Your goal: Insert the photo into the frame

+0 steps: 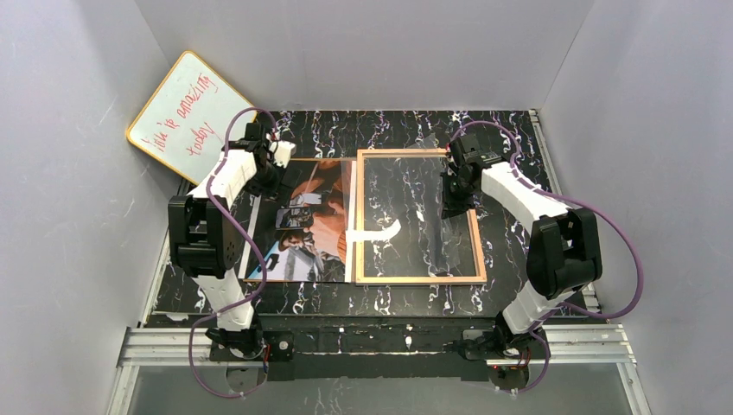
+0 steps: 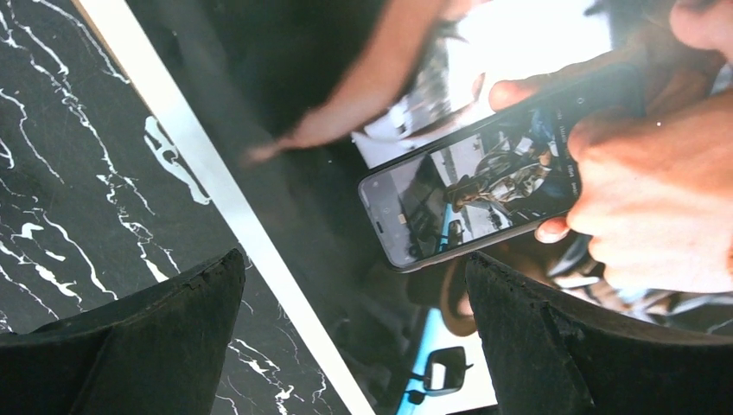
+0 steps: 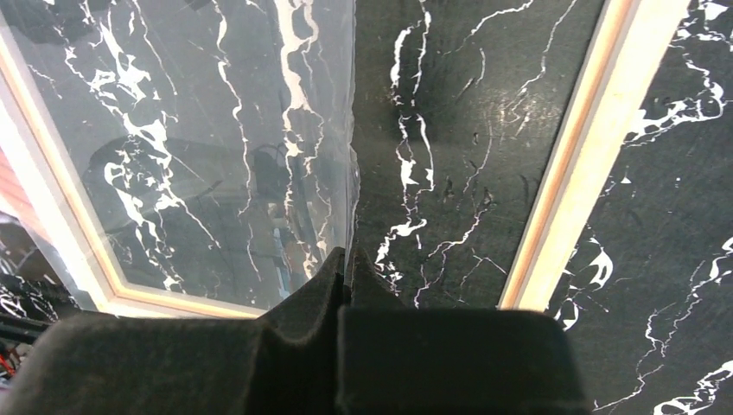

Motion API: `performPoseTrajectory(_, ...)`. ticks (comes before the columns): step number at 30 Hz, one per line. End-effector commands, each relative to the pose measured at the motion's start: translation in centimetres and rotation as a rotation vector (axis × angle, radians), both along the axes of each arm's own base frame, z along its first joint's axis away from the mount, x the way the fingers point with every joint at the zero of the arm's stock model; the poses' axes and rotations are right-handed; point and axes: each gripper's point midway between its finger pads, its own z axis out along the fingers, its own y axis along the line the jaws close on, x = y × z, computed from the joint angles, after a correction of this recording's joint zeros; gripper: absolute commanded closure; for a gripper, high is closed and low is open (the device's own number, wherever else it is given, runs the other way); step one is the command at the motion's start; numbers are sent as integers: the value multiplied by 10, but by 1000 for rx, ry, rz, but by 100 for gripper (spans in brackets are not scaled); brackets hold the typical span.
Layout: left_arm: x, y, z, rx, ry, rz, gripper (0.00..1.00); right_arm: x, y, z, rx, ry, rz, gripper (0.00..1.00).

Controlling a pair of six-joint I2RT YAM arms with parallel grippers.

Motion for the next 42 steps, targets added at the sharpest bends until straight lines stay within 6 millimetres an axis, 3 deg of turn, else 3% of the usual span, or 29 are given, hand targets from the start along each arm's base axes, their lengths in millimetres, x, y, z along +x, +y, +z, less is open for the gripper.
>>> performPoseTrajectory(1, -7, -14, 14, 2, -21, -37, 2, 8, -13, 14, -40, -49, -19, 99)
performPoseTrajectory(12, -9, -31, 10, 49, -12, -85, 2, 7, -27, 26, -12, -84, -61, 99)
performPoseTrajectory(23, -8, -33, 11, 80, -17, -99, 2, -3, -22, 21, 38, -32, -32, 99)
performPoseTrajectory(42, -7, -43, 12, 95, -28, -120, 2, -16, -21, 35, 65, -5, 17, 99)
